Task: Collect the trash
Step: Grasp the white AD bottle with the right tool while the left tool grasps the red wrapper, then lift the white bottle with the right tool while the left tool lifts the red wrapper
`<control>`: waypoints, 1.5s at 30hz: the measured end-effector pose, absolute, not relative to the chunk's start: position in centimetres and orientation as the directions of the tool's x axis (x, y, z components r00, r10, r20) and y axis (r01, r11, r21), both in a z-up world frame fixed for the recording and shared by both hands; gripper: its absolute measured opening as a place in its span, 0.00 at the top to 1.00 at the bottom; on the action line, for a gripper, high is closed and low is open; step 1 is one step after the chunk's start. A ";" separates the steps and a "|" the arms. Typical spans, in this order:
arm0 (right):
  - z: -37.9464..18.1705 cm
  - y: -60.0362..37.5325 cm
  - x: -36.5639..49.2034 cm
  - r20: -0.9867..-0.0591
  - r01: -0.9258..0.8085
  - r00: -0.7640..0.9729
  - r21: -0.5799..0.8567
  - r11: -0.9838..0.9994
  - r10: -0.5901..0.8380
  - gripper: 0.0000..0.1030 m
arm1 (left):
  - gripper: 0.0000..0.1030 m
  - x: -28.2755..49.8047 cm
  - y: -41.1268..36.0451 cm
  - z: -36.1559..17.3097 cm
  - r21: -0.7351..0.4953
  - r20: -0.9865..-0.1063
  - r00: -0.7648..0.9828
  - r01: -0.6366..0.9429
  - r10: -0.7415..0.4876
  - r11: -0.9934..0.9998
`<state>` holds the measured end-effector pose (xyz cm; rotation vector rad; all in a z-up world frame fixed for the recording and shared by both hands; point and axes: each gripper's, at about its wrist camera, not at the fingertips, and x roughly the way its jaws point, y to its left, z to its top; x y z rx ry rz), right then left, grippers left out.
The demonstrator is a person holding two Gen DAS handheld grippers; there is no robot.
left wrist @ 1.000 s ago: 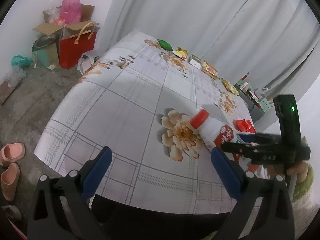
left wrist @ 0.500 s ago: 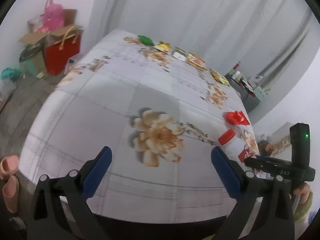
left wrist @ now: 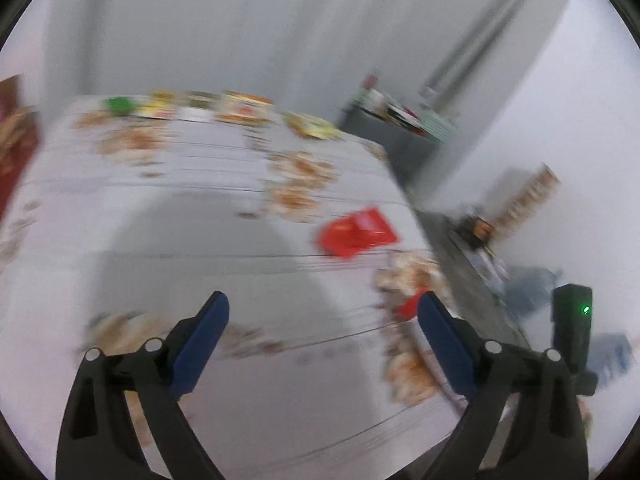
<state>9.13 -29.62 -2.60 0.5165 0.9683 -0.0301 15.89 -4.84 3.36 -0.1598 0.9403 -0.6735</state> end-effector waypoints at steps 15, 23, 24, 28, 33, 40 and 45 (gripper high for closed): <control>-3.3 -31.9 7.7 -0.751 0.273 0.609 0.501 0.821 0.256 0.45 | 0.35 23.5 -20.5 -3.6 -0.063 -0.862 0.351 0.640 -0.365 0.766; -3.4 -32.2 7.2 -0.744 0.272 0.614 0.513 0.814 0.263 0.46 | 0.64 25.2 -19.5 -4.7 -0.144 -0.861 0.336 0.561 -0.383 0.815; -3.4 -32.2 7.2 -0.743 0.273 0.615 0.514 0.813 0.263 0.45 | 0.68 25.3 -19.4 -4.7 -0.154 -0.859 0.332 0.558 -0.390 0.815; -3.4 -32.2 7.3 -0.745 0.280 0.614 0.513 0.811 0.260 0.46 | 0.81 24.8 -19.1 -4.6 -0.170 -0.855 0.329 0.555 -0.402 0.815; -3.4 -32.4 7.6 -0.750 0.294 0.609 0.515 0.805 0.257 0.46 | 0.89 23.5 -17.9 -4.5 -0.190 -0.855 0.316 0.549 -0.412 0.814; -3.6 -32.2 8.0 -0.748 0.315 0.606 0.538 0.782 0.271 0.46 | 0.90 18.3 -12.4 -4.1 -0.255 -0.859 0.261 0.530 -0.441 0.809; -3.6 -31.5 8.8 -0.754 0.321 0.595 0.540 0.778 0.278 0.46 | 0.89 12.7 -9.2 -3.6 -0.254 -0.848 0.280 0.531 -0.450 0.809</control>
